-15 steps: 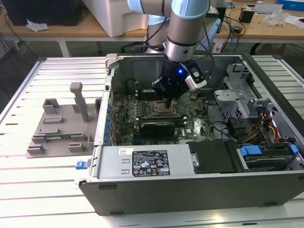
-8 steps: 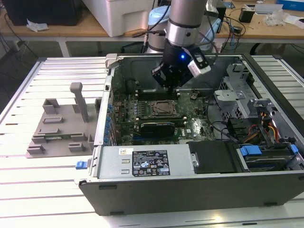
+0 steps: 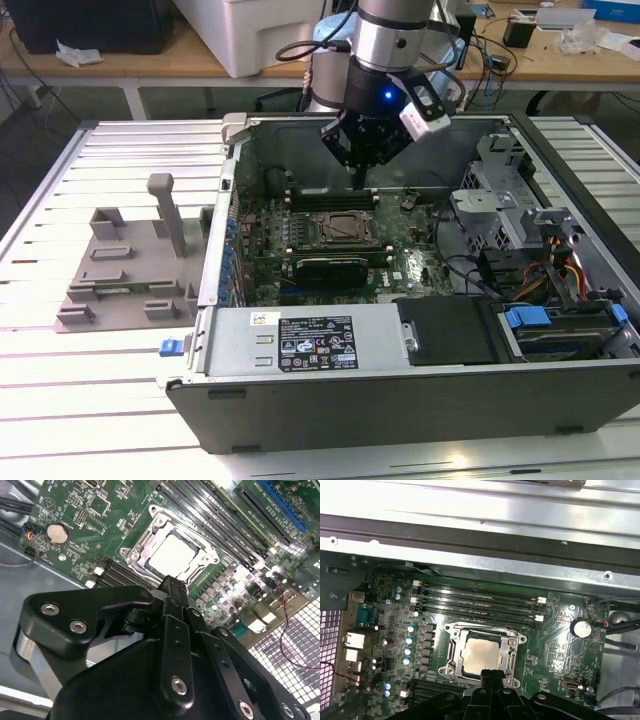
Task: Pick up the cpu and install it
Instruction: 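Install the second cpu locking lever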
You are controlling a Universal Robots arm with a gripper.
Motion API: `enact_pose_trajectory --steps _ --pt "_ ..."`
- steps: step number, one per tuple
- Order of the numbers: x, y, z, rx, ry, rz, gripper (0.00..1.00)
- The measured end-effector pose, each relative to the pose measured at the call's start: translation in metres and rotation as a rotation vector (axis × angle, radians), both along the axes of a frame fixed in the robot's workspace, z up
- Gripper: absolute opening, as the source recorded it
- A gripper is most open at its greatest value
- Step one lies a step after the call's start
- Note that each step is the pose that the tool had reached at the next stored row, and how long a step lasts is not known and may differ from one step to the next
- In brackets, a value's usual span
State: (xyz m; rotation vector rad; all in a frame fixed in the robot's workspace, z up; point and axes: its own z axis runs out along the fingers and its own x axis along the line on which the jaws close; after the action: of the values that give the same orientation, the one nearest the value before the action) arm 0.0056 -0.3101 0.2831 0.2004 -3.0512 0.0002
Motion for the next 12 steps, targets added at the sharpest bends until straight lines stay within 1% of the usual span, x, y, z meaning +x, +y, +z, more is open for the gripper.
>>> enact_pose_trajectory --steps 3,5,6,7,9,10,11,12 --pt "0.000 -0.0001 0.0002 -0.0001 0.0001 0.000 0.11" --pt "0.000 -0.0043 -0.0006 -0.0003 0.0001 0.000 0.11" --pt "0.000 -0.0076 -0.0009 -0.0002 0.0001 0.000 0.11" --pt "0.000 -0.0200 -0.0017 -0.0002 0.0001 0.000 0.11" --pt "0.000 -0.0295 -0.0024 -0.0001 0.0001 0.000 0.11" --pt "0.000 -0.0373 -0.0032 -0.0001 0.0000 0.000 0.11" --pt "-0.001 -0.0442 -0.0043 0.0045 0.0001 0.000 0.11" --pt "-0.002 -0.0478 -0.0047 0.0219 0.0001 0.000 0.11"
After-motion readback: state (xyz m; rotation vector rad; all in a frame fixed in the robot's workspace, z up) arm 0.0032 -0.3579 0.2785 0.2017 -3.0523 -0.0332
